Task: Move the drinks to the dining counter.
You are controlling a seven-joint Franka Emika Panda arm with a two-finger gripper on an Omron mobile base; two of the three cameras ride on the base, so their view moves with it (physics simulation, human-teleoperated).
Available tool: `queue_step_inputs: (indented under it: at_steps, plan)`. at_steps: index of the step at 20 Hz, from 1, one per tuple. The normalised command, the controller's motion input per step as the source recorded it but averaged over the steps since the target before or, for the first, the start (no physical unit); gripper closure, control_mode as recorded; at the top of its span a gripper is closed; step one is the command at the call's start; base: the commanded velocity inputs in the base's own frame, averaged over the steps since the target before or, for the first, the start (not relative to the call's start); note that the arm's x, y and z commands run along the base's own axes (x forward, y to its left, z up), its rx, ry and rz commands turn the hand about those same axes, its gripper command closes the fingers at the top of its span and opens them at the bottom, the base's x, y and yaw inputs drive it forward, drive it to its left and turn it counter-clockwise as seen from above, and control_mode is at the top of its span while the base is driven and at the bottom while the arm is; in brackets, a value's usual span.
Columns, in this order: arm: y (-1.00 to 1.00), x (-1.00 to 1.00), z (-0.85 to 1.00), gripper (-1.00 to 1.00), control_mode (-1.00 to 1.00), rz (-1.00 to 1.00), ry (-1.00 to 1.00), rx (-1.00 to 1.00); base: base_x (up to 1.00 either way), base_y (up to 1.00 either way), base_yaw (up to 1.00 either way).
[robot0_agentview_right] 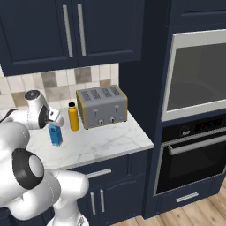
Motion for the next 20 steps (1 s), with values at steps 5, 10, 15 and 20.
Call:
queue_step_inputs:
  at_steps: [5, 10, 15, 20]
  plan:
    - [-0.05, 0.11, -0.17, -1.00, -1.00, 0.00, 0.00, 0.00, 0.00, 0.00, 0.00]
    - [-0.05, 0.16, -0.16, -1.00, -1.00, 0.00, -0.01, 0.00, 0.00, 0.00, 0.00]
    - [0.00, 0.24, -0.16, -1.00, -1.00, 0.00, -0.02, 0.00, 0.00, 0.00, 0.00]
    - [0.00, 0.27, -0.16, -1.00, -1.00, 0.00, -0.06, 0.00, 0.00, 0.00, 0.00]
